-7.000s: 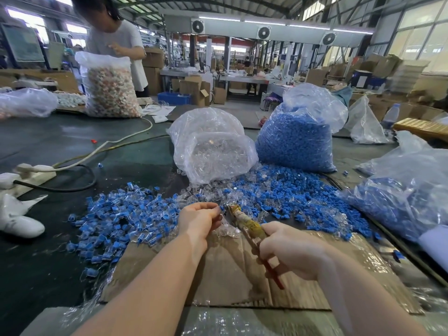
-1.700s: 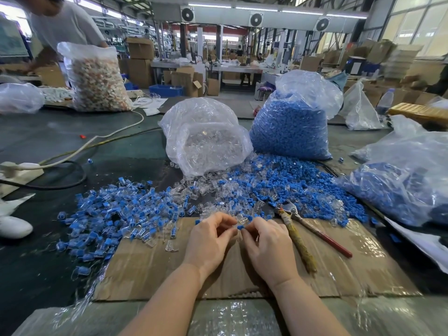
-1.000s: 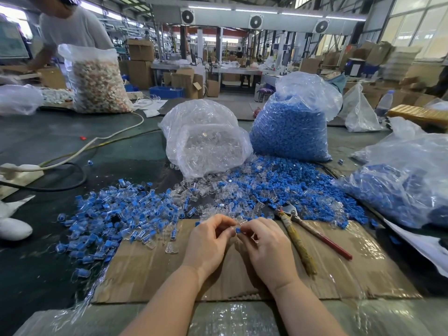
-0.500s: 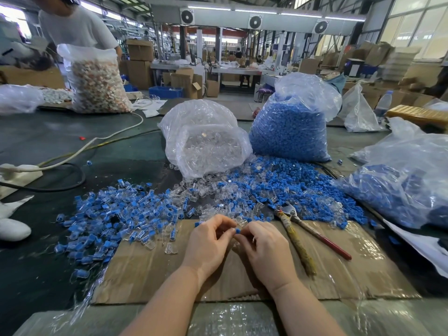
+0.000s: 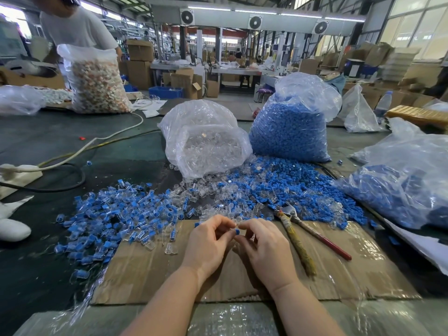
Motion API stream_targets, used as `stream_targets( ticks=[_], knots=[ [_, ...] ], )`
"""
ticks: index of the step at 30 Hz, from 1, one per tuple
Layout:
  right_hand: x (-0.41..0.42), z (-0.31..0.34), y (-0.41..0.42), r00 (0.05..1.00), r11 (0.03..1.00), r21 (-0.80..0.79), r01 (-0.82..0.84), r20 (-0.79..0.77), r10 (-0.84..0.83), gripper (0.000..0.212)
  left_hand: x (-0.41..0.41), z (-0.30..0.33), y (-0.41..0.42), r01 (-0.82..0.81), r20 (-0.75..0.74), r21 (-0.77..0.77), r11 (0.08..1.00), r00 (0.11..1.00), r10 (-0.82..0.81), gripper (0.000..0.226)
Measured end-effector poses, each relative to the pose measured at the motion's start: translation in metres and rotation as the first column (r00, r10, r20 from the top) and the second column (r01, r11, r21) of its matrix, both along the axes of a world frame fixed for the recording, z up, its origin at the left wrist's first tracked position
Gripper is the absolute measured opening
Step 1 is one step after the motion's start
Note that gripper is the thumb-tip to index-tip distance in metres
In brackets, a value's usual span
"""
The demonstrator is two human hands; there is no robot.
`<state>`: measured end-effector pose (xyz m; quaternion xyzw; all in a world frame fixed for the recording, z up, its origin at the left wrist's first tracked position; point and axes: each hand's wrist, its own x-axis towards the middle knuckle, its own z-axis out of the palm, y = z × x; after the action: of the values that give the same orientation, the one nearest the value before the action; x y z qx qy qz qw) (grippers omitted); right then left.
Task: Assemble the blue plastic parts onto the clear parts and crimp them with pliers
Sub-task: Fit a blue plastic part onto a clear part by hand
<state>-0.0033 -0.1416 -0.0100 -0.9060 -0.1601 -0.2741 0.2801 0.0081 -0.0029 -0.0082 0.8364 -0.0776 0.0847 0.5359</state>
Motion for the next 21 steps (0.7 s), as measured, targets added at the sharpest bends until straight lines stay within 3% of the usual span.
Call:
stream_targets(
  ticks=[21],
  knots=[
    [0.0005,-0.0011,-0.0007,1.000,1.000,0.010,-0.009,0.016,0.009,0.019,-0.0020,0.0042,0.0008,0.008,-0.029,-0.006,1.000,1.000,-0.008,0.016]
  ],
)
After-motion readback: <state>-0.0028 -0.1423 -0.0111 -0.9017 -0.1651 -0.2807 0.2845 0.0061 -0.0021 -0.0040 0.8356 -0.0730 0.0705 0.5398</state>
